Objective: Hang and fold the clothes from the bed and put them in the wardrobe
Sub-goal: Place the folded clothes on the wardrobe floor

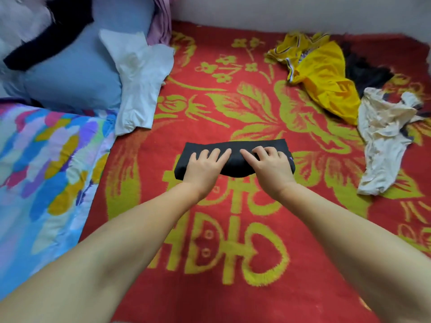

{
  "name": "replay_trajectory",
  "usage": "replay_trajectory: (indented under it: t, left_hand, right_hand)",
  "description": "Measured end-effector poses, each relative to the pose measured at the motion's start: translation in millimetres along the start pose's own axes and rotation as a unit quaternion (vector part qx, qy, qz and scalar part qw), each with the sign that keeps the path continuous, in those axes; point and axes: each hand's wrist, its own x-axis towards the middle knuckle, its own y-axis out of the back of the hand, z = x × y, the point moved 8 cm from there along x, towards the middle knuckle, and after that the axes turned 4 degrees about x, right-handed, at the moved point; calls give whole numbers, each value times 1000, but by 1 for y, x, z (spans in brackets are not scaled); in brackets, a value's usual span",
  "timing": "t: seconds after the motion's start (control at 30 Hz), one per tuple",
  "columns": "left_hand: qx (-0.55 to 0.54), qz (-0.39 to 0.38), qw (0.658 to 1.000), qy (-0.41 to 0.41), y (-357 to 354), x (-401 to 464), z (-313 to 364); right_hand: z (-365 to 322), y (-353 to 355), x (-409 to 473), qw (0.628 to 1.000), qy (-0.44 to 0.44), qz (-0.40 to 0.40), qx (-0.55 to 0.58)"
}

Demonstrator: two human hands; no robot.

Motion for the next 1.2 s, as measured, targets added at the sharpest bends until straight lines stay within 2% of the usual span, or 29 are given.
replay_trajectory:
  t: [0.17,0.27,0.37,0.57,0.73,0.87,0.97,1.1,1.2]
  left_hand:
    - [16,73,997,36,90,-47,-47]
    - [53,125,989,57,145,-83,-72]
    - [114,144,979,87,186,-122,-88]
    - [127,106,962,216,211,-234,-96]
    - [138,60,937,315,215,-349,-86]
    - [168,19,904,393,207,-457,-79]
    - [156,-34,874,459,194,-542,-73]
    - [153,-45,830,535,179,-655,-53]
    - [137,-88,797,581,160,-744,-33]
  right_hand:
    - [-47,104,-18,990,53,131,4]
    - [-82,157,-25,978,105,183,-7]
    - [-114,194,-33,962,159,220,-8]
    - [-184,223,-78,935,281,216,-2]
    - [-255,232,-147,886,400,235,14]
    - [-333,228,-211,838,493,233,33]
    - [-393,219,-265,802,552,226,40]
    - [-470,201,-346,755,623,202,27]
    - [-528,185,-416,717,671,188,24]
